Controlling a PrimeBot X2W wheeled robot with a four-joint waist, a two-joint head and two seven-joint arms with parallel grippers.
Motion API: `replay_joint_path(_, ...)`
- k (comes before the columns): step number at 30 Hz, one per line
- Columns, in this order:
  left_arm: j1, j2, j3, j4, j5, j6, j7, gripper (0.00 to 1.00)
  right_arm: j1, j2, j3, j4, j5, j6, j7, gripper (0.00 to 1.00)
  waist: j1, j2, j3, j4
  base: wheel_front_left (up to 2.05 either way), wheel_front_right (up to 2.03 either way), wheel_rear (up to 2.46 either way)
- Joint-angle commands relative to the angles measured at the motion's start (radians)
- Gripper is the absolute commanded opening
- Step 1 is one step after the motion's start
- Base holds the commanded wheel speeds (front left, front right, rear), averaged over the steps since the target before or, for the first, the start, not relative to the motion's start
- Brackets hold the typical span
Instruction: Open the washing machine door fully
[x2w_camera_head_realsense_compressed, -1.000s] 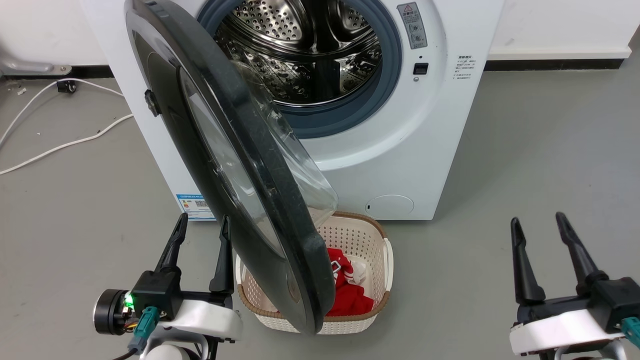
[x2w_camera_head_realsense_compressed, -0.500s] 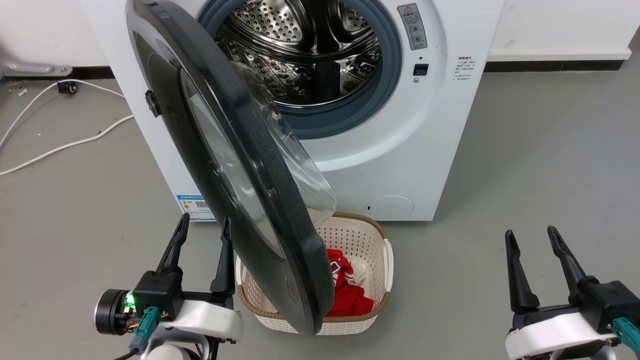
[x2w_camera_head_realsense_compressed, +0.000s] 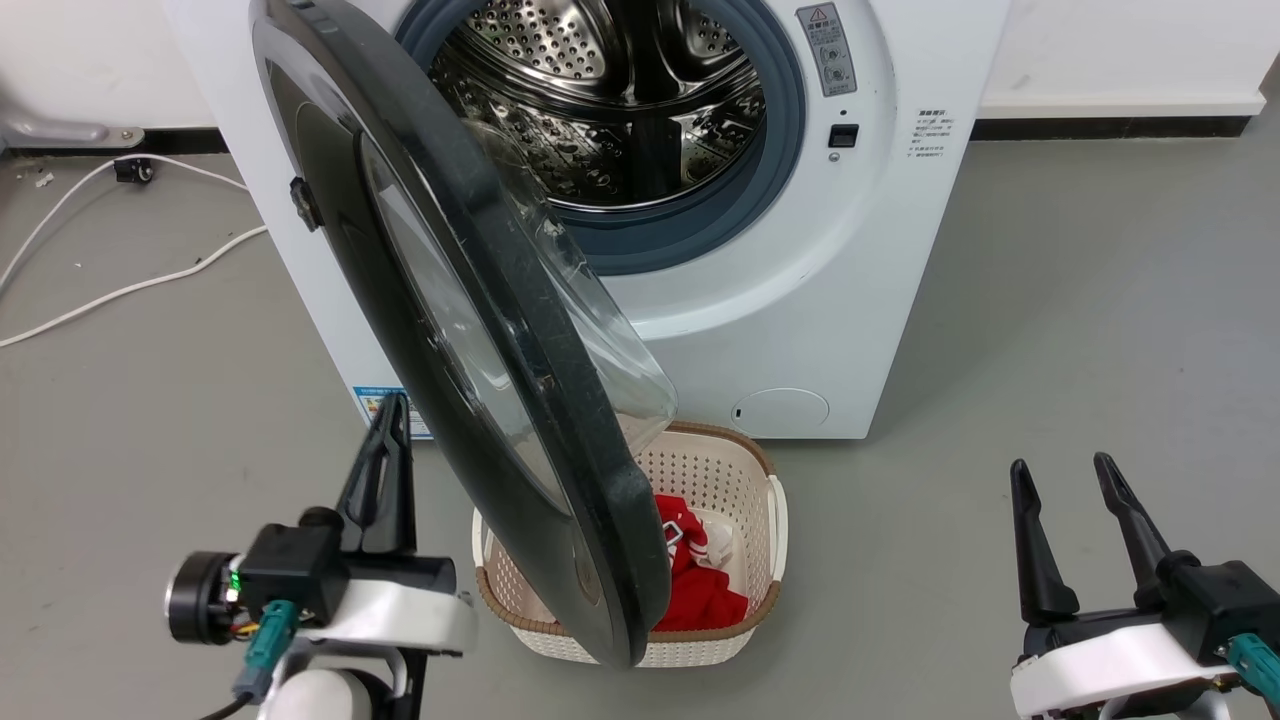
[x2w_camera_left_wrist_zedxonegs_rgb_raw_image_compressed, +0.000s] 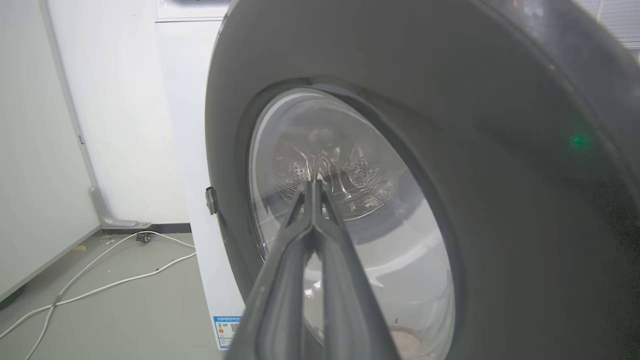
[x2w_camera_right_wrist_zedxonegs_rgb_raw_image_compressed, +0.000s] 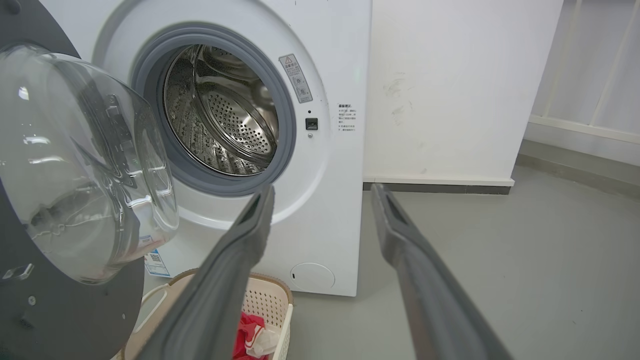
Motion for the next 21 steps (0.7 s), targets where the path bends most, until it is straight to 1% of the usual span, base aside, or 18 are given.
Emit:
replay_joint_path(1,-0.015,0.0,0.008,-0.035,0.003,0.007,-0.002,0.0,-0.014,0.003,-0.001,0.003,0.005,-0.001,-0.003,1.0,0.0,0.0,0.0,0.0,0.0,0.0,0.0)
replay_joint_path(7,-0.042,-0.001,0.023,-0.197,0.014,0.019,-0.002,0.0,-0.014,0.003,-0.002,0.009,0.012,-0.001,-0.003,1.0,0.0,0.0,-0.002,0.003,0.0,0.0,0.0)
replay_joint_path(8,-0.042,-0.001,0.023,-0.197,0.014,0.019,-0.002,0.0,-0.014,0.003,-0.002,0.009,0.012,-0.001,-0.003,1.0,0.0,0.0,-0.002,0.003,0.0,0.0,0.0)
replay_joint_path(13,-0.071,-0.001,0.008,-0.371,0.034,0.025,-0.002,0.0,-0.015,0.003,-0.001,0.012,0.016,-0.001,-0.002,1.0,0.0,0.0,-0.003,0.004,0.0,0.0,0.0)
replay_joint_path(18,-0.093,-0.001,-0.053,-0.522,0.058,0.005,-0.002,0.0,-0.015,0.003,0.003,0.01,0.02,-0.001,0.002,1.0,0.0,0.0,0.0,-0.001,0.0,0.0,0.0)
replay_joint_path(21,-0.096,0.0,-0.128,-0.564,0.071,-0.021,-0.001,0.0,-0.014,0.003,0.004,0.008,0.025,-0.001,0.004,1.0,0.0,0.0,0.004,-0.003,0.0,0.0,0.0)
